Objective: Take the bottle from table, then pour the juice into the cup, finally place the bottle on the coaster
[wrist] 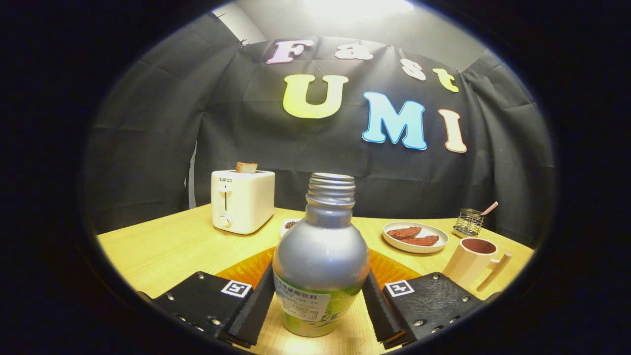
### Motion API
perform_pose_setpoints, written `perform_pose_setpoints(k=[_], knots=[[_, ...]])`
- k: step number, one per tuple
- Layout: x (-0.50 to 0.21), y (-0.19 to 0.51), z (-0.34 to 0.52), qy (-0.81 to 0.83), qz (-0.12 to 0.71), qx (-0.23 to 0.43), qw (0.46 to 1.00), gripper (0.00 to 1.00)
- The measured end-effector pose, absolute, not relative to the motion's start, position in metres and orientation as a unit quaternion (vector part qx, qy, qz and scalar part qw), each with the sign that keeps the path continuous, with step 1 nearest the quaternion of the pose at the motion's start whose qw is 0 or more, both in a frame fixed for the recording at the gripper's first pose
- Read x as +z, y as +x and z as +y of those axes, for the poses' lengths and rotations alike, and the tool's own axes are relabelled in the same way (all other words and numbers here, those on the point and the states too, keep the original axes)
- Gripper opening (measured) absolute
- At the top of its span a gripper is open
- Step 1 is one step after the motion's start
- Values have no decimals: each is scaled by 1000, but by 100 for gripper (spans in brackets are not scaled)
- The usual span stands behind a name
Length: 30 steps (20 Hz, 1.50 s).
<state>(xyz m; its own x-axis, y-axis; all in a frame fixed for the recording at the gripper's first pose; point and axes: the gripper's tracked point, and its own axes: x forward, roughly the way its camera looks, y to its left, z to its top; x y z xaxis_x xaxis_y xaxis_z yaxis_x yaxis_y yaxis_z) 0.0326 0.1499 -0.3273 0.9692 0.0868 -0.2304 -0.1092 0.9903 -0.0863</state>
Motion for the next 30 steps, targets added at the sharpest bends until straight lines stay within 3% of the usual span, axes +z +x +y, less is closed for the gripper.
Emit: perform_pose_setpoints(k=[3, 17, 30], knots=[[-314, 31, 146, -40, 104, 59, 992, 79], [-274, 56, 88, 162, 121, 52, 978, 79], [-291, 66, 52, 422, 139, 52, 894, 78]])
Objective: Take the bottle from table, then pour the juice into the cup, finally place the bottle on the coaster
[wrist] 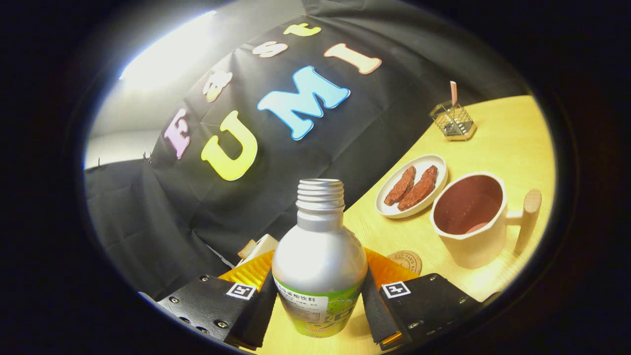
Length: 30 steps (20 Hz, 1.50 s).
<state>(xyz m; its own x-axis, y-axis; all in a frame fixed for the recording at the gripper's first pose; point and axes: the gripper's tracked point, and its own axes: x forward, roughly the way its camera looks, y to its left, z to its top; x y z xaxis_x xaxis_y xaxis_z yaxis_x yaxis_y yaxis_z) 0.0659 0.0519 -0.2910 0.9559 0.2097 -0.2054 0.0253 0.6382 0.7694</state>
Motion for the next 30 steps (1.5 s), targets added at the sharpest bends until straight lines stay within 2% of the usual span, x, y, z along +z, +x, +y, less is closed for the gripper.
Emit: perform_pose_setpoints(k=[30], knots=[[-268, 77, 28, 694, 66, 51, 715, 77]])
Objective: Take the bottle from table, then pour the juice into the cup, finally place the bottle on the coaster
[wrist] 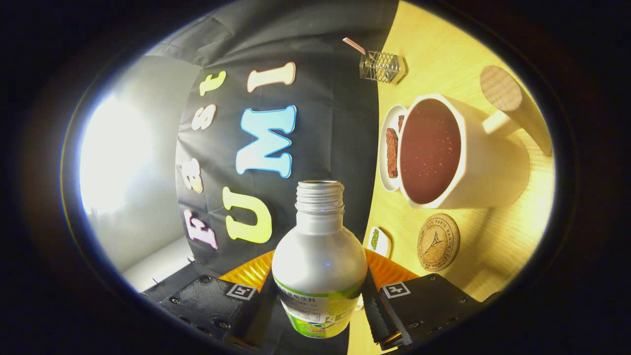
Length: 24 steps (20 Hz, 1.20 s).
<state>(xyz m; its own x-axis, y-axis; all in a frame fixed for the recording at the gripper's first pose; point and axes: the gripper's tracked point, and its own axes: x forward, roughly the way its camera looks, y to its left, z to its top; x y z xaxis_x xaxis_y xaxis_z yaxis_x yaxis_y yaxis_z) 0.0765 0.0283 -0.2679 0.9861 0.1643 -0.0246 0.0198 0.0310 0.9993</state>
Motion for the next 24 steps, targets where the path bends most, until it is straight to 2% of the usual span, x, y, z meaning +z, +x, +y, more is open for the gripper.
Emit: perform_pose_setpoints(k=[12, 24], knots=[[-262, 75, 21, 746, 43, 46, 663, 77], [-266, 74, 22, 762, 41, 45, 645, 77]])
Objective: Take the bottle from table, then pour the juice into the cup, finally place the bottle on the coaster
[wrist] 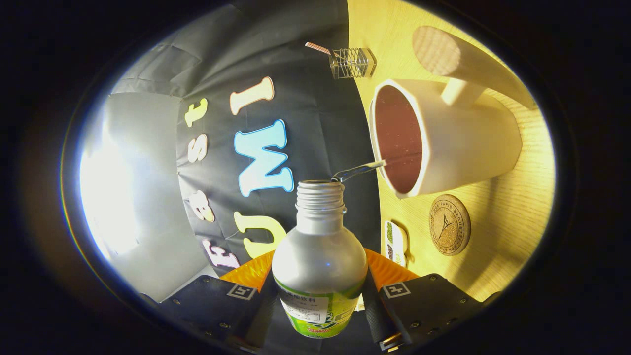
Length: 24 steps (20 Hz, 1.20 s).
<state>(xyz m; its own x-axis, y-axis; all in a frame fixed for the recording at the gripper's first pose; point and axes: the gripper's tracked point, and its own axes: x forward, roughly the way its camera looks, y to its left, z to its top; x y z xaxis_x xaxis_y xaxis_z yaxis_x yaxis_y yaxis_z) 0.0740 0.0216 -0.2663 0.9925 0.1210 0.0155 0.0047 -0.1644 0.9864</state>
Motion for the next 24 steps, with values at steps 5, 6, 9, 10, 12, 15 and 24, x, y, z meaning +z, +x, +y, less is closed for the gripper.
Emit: perform_pose_setpoints(k=[5, 6, 9, 10, 12, 15, 24], knots=[[-267, 75, 20, 768, 37, 44, 637, 77], [-267, 74, 21, 771, 37, 45, 635, 77], [-271, 73, 21, 772, 38, 44, 633, 77], [-271, 73, 20, 772, 37, 44, 633, 77], [-272, 72, 22, 773, 38, 45, 632, 77], [-271, 73, 22, 773, 37, 47, 632, 77], [-269, 73, 19, 778, 32, 45, 626, 77]])
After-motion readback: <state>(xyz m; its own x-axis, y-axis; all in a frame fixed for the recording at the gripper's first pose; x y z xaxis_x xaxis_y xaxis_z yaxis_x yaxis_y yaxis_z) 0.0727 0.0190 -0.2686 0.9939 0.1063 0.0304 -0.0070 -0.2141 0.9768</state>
